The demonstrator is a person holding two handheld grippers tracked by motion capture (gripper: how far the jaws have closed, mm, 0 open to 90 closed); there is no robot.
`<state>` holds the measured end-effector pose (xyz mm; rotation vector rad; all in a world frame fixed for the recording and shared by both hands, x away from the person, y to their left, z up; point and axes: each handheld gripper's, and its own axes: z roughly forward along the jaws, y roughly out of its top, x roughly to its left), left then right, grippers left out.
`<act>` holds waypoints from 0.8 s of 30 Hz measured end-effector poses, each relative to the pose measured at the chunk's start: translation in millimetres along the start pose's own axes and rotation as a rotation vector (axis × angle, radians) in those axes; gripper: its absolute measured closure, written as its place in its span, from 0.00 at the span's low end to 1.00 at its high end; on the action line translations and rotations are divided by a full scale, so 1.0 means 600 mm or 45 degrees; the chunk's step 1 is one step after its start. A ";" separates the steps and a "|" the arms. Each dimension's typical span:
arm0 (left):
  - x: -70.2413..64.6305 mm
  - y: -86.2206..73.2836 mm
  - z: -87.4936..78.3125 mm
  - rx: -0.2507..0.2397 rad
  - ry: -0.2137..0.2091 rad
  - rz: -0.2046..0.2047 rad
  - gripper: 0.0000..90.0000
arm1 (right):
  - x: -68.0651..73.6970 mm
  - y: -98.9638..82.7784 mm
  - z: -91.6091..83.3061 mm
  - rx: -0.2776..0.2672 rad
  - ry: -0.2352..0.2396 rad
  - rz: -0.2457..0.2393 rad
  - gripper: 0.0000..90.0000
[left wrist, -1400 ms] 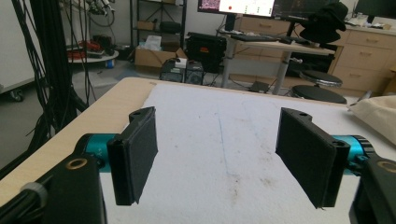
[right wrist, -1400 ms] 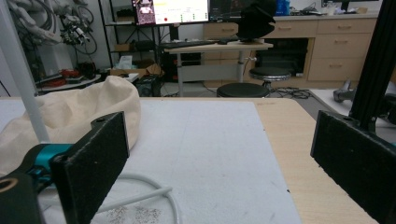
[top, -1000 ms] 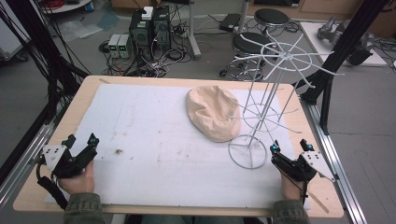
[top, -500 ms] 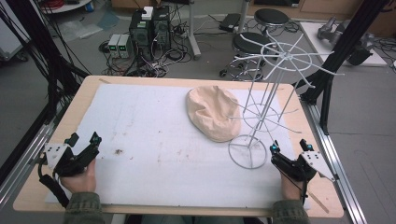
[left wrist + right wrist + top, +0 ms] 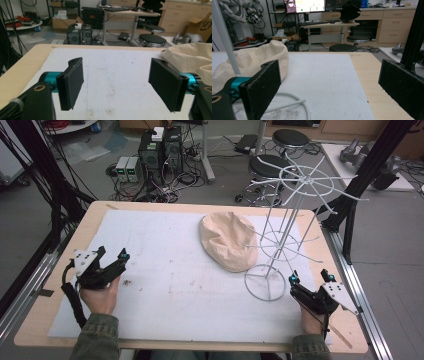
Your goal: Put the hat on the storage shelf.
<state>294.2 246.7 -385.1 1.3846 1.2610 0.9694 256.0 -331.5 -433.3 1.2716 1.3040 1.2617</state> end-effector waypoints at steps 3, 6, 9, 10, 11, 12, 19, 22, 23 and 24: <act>-0.022 0.012 0.017 0.021 -0.014 0.047 0.33 | -0.001 0.000 0.000 0.005 0.002 0.006 0.04; -0.042 0.024 0.032 0.027 -0.021 0.076 0.33 | -0.001 0.000 -0.001 -0.001 0.000 0.015 0.04; -0.059 0.035 0.046 0.034 -0.051 0.086 0.32 | -0.002 0.000 -0.001 -0.005 0.004 0.011 0.04; -0.064 0.038 0.050 0.036 -0.061 0.086 0.32 | -0.002 0.000 -0.001 -0.005 0.006 0.008 0.04; -0.068 0.040 0.055 0.039 -0.067 0.087 0.31 | -0.002 0.000 -0.001 -0.006 0.007 0.008 0.04; -0.072 0.043 0.059 0.040 -0.069 0.088 0.31 | -0.002 0.000 0.000 -0.005 0.007 0.011 0.04; -0.099 0.046 0.089 0.099 -0.114 0.095 0.30 | 0.001 0.000 0.000 -0.005 0.013 -0.004 0.04; -0.114 0.047 0.106 0.133 -0.141 0.097 0.29 | 0.001 0.000 0.000 -0.006 0.015 -0.013 0.04; -0.119 0.049 0.111 0.136 -0.148 0.091 0.29 | 0.002 0.000 0.000 -0.003 0.016 -0.009 0.04; -0.125 0.051 0.116 0.139 -0.159 0.080 0.29 | 0.002 0.000 0.000 -0.005 0.017 -0.012 0.04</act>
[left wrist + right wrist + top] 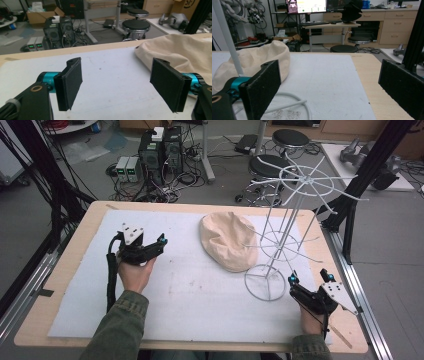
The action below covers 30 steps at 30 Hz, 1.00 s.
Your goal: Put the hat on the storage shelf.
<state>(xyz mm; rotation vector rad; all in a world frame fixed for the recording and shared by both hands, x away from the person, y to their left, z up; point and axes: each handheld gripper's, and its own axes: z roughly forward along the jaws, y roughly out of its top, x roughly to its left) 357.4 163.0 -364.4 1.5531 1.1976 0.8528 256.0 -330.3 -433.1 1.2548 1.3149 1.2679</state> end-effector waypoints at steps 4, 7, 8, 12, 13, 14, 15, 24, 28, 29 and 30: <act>-0.023 0.012 0.021 0.038 -0.023 -0.018 0.28 | 0.002 0.000 0.000 0.002 0.003 -0.013 0.04; -0.046 0.021 0.038 0.060 -0.041 -0.006 0.27 | 0.003 0.000 0.000 -0.001 0.005 -0.025 0.04; -0.051 0.022 0.042 0.064 -0.046 -0.004 0.27 | 0.002 0.000 0.000 -0.002 0.005 -0.028 0.04; -0.077 0.029 0.061 0.112 -0.061 0.013 0.25 | 0.005 0.002 -0.003 -0.023 -0.015 -0.050 0.04; -0.083 0.031 0.065 0.120 -0.066 0.015 0.25 | 0.004 0.002 -0.004 -0.033 -0.017 -0.056 0.04; -0.088 0.033 0.069 0.127 -0.068 0.020 0.25 | 0.004 0.003 -0.004 -0.034 -0.021 -0.053 0.04; -0.093 0.034 0.072 0.129 -0.070 0.019 0.25 | 0.004 0.002 -0.004 -0.034 -0.019 -0.052 0.04; -0.131 0.043 0.104 0.169 -0.104 0.055 0.24 | 0.003 0.002 -0.003 -0.023 -0.007 -0.055 0.04; -0.142 0.039 0.118 0.202 -0.118 0.066 0.24 | 0.004 0.002 -0.005 -0.034 0.002 -0.043 0.04; -0.144 0.037 0.121 0.208 -0.120 0.061 0.24 | 0.003 0.002 -0.005 -0.033 0.003 -0.047 0.04; -0.145 0.035 0.125 0.219 -0.126 0.053 0.24 | 0.003 0.002 -0.005 -0.031 0.003 -0.050 0.04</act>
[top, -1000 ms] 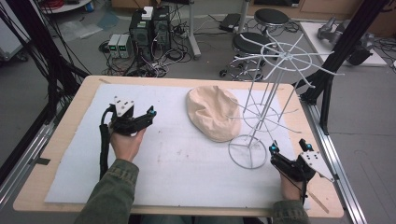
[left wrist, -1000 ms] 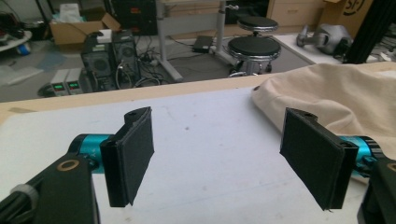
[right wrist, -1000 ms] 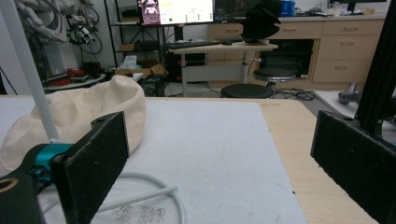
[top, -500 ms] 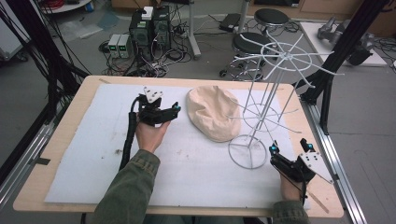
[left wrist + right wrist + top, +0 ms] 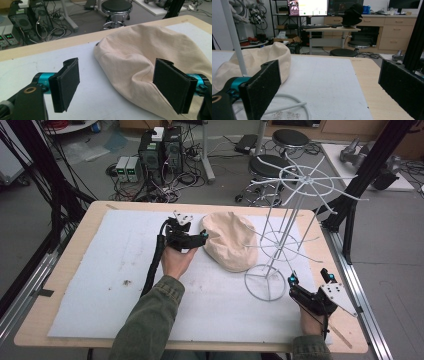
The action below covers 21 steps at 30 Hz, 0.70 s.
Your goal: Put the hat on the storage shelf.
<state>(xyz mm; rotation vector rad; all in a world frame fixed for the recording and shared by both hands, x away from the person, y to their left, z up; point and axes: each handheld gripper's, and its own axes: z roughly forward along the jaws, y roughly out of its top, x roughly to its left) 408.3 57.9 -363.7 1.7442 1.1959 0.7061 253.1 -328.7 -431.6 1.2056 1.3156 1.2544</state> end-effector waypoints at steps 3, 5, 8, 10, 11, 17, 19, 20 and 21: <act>-0.005 -0.002 0.013 0.024 -0.008 -0.026 0.24 | 0.001 -0.001 0.001 0.009 0.006 0.003 0.04; -0.009 -0.003 0.022 0.041 -0.006 -0.057 0.24 | 0.001 -0.001 0.001 0.007 0.011 -0.004 0.04; -0.017 -0.007 0.035 0.067 -0.028 -0.084 0.24 | 0.001 -0.001 0.000 0.011 0.016 -0.007 0.04; -0.026 -0.010 0.046 0.083 -0.042 -0.094 0.24 | 0.000 -0.001 0.000 0.011 0.013 -0.009 0.04; -0.031 -0.012 0.050 0.095 -0.047 -0.088 0.24 | 0.000 -0.001 0.000 0.013 0.012 -0.008 0.04; -0.058 -0.018 0.071 0.130 -0.047 -0.098 0.23 | -0.002 -0.001 -0.001 0.013 0.015 -0.002 0.04; -0.065 -0.019 0.077 0.137 -0.040 -0.112 0.23 | -0.002 -0.002 0.000 0.014 0.020 -0.001 0.04; -0.068 -0.020 0.079 0.147 -0.036 -0.112 0.22 | -0.002 -0.002 0.000 0.016 0.021 -0.005 0.04; -0.071 -0.021 0.082 0.155 -0.033 -0.118 0.22 | -0.002 -0.002 0.000 0.015 0.022 -0.006 0.04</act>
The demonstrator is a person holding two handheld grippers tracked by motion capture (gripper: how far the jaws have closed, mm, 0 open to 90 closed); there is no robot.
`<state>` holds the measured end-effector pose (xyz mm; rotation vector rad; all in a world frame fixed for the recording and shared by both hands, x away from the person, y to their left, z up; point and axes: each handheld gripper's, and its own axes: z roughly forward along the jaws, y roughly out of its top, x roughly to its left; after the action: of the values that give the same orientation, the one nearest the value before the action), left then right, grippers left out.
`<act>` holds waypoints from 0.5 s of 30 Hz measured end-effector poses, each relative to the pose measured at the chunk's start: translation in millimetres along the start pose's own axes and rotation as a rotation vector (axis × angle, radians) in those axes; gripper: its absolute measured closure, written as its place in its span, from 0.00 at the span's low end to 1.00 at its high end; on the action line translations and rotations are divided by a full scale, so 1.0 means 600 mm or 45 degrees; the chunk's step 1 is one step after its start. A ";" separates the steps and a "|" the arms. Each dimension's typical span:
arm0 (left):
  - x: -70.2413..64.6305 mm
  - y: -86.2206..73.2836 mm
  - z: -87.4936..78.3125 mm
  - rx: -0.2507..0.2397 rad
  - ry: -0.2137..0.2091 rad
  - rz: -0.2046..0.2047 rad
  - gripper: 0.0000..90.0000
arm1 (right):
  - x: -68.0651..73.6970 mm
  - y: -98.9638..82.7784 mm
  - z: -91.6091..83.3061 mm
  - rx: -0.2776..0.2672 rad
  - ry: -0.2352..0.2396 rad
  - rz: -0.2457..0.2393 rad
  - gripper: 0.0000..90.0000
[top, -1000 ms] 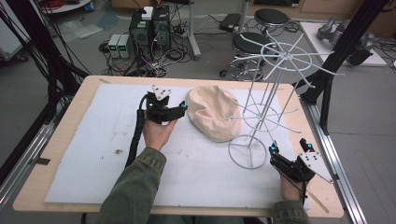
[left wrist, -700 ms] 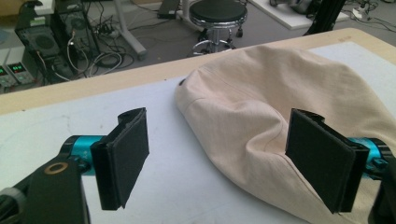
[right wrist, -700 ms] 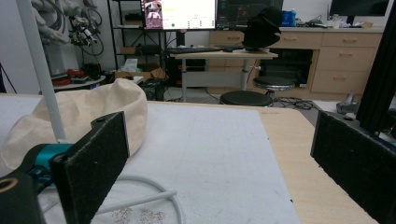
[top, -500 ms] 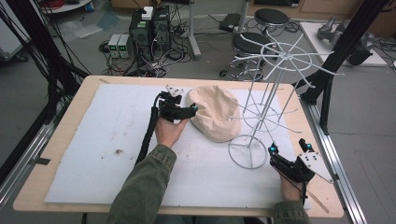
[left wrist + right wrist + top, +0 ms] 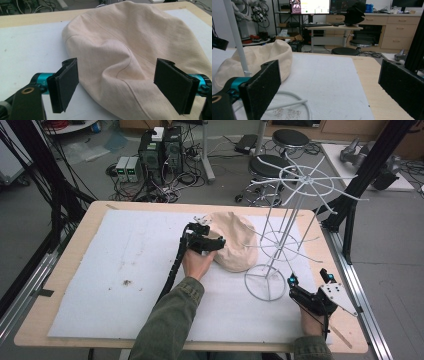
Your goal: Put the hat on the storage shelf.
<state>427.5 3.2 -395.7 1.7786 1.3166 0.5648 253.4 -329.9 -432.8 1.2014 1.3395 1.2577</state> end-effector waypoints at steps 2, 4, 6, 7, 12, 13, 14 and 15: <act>-0.007 -0.002 0.007 0.024 0.012 -0.008 0.21 | 0.001 0.000 0.000 0.001 0.002 -0.001 0.04; -0.014 -0.005 0.014 0.047 0.030 -0.015 0.20 | 0.001 0.000 0.000 0.000 0.004 0.000 0.04; -0.019 -0.008 0.021 0.064 0.042 -0.027 0.19 | 0.000 0.000 0.000 -0.001 0.006 -0.003 0.04; -0.020 -0.010 0.024 0.072 0.042 -0.032 0.19 | 0.000 0.000 0.000 -0.001 0.006 -0.002 0.04; -0.029 -0.017 0.034 0.105 0.082 -0.071 0.18 | 0.000 0.000 0.001 0.002 0.011 -0.004 0.04; -0.031 -0.019 0.036 0.115 0.087 -0.081 0.18 | 0.000 0.000 0.001 0.001 0.012 -0.004 0.04; -0.033 -0.020 0.039 0.123 0.098 -0.096 0.18 | 0.000 0.000 0.001 0.003 0.012 0.000 0.04; -0.033 -0.022 0.041 0.140 0.105 -0.106 0.18 | 0.000 0.000 0.001 0.001 0.011 -0.005 0.04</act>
<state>431.8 -22.7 -417.9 1.7957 1.4967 0.5338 254.1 -329.9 -433.0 1.1945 1.3481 1.2614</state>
